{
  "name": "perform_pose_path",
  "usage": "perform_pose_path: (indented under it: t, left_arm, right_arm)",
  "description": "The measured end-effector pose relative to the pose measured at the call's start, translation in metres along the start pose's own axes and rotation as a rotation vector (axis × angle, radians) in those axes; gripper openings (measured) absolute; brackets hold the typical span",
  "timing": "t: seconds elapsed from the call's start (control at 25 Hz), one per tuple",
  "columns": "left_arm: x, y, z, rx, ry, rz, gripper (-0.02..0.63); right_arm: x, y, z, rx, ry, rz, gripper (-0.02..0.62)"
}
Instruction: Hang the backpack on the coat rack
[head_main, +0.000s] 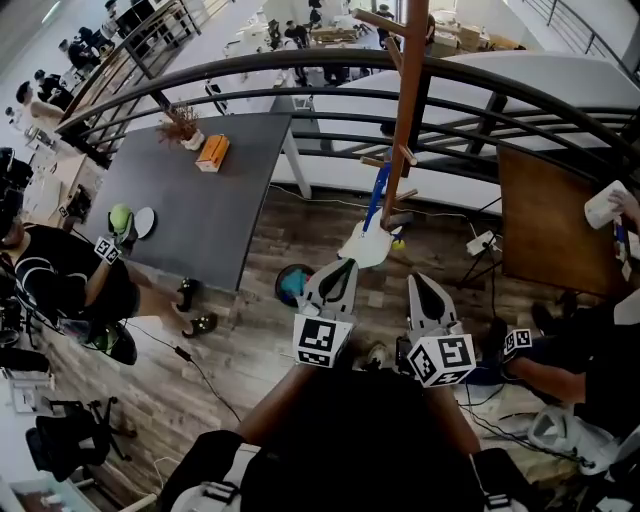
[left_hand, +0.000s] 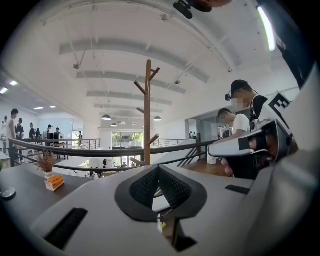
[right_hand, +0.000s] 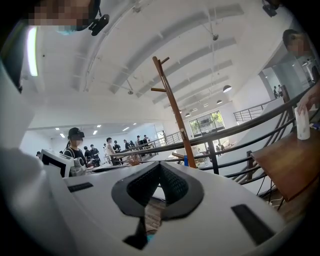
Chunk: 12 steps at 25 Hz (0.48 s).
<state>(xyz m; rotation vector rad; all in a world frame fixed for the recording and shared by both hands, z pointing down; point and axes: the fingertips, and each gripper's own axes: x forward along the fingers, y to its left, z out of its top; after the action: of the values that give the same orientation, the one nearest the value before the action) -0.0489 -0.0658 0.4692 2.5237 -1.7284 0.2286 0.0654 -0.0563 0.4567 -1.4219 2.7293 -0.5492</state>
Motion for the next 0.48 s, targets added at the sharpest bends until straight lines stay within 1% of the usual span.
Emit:
perform_pose_path:
  t: [0.16,0.28,0.36,0.48]
  left_arm:
    - [-0.005,-0.007,-0.004,-0.002,0.016,0.008,0.008]
    - [-0.011,-0.01,-0.006,0.006,0.018,0.004,0.008]
    - [-0.016,-0.011,-0.009,0.021,0.03,-0.011,0.008]
    - [-0.018,-0.015,-0.011,0.03,0.042,-0.059,0.008]
  right_arm:
    - [-0.007,0.001,0.0,0.016,-0.001,0.025,0.012]
    - [-0.007,0.004,-0.001,0.003,-0.007,0.033,0.012]
    - [-0.007,0.009,-0.001,-0.003,-0.01,0.028,0.012]
    - [-0.011,0.016,0.0,-0.006,-0.02,0.01,0.012]
